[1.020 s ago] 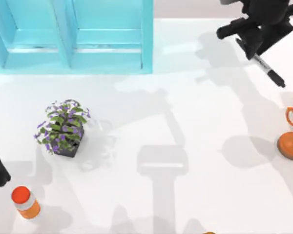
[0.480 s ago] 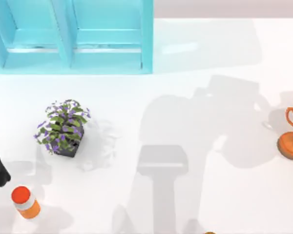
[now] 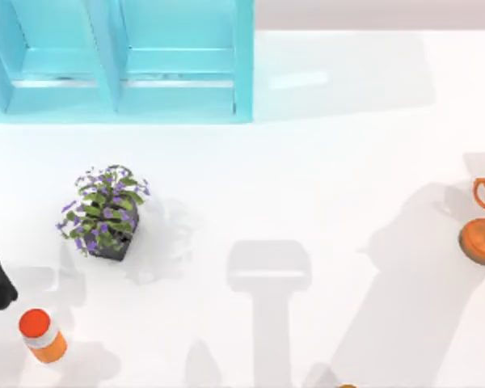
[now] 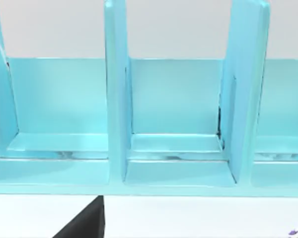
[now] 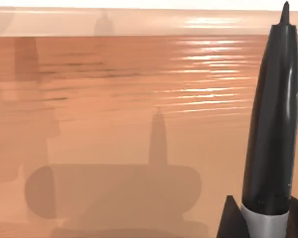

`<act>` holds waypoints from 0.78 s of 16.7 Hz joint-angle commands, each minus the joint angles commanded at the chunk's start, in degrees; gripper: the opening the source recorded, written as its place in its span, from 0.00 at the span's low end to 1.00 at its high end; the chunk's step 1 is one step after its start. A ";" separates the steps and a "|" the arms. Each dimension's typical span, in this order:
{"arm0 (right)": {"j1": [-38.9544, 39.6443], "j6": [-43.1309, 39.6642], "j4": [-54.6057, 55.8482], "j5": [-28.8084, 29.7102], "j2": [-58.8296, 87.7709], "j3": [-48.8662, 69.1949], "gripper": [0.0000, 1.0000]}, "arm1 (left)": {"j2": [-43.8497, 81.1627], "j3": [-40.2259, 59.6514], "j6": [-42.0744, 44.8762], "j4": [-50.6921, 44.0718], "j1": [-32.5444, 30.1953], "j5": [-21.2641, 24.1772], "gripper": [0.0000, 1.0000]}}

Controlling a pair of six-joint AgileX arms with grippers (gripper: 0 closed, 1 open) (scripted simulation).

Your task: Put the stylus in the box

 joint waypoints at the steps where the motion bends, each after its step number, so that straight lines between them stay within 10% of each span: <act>1: 0.00 0.00 0.00 0.00 0.00 0.00 0.00 | 0.00 0.00 0.00 0.00 0.00 0.00 1.00; 13: 8.35 6.33 9.12 -0.30 -3.03 -12.89 0.00 | 0.00 0.00 0.00 0.00 0.00 0.00 1.00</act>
